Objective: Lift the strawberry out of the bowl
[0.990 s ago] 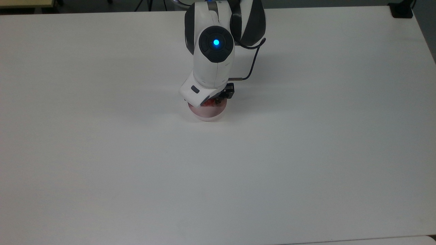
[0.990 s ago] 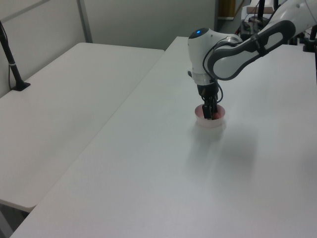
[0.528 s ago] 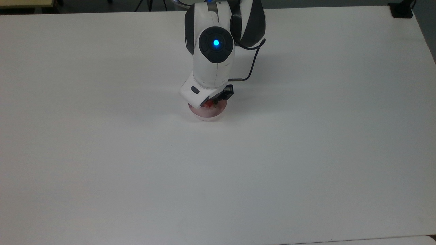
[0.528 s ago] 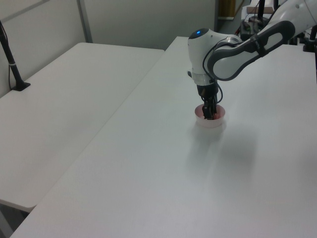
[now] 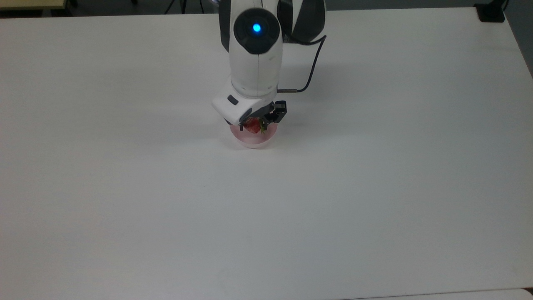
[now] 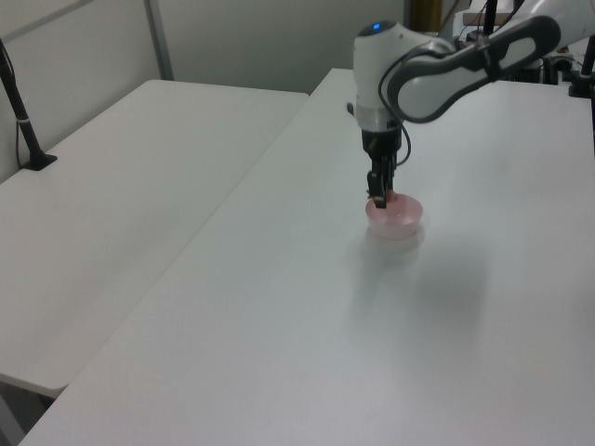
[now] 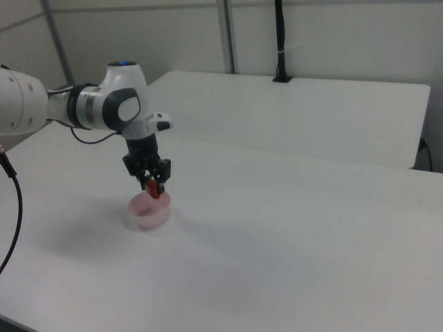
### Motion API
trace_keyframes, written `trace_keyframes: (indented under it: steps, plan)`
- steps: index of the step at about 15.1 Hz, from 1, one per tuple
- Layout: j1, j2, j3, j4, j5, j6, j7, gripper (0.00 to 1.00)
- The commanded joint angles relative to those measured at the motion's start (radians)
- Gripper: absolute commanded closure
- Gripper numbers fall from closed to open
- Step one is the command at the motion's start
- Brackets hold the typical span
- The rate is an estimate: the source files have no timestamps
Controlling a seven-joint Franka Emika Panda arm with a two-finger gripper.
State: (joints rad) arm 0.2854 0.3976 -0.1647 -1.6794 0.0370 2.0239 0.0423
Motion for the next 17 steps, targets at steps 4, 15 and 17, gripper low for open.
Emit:
trace_keyframes:
  steps: [4, 15, 17]
  plan:
    - [-0.06, 0.048, -0.036, 0.09, 0.02, 0.1, -0.016, 0.44]
    - [-0.175, 0.222, -0.055, 0.101, 0.003, 0.499, -0.051, 0.32]
    - [-0.175, 0.225, -0.061, 0.101, 0.003, 0.512, -0.053, 0.08]
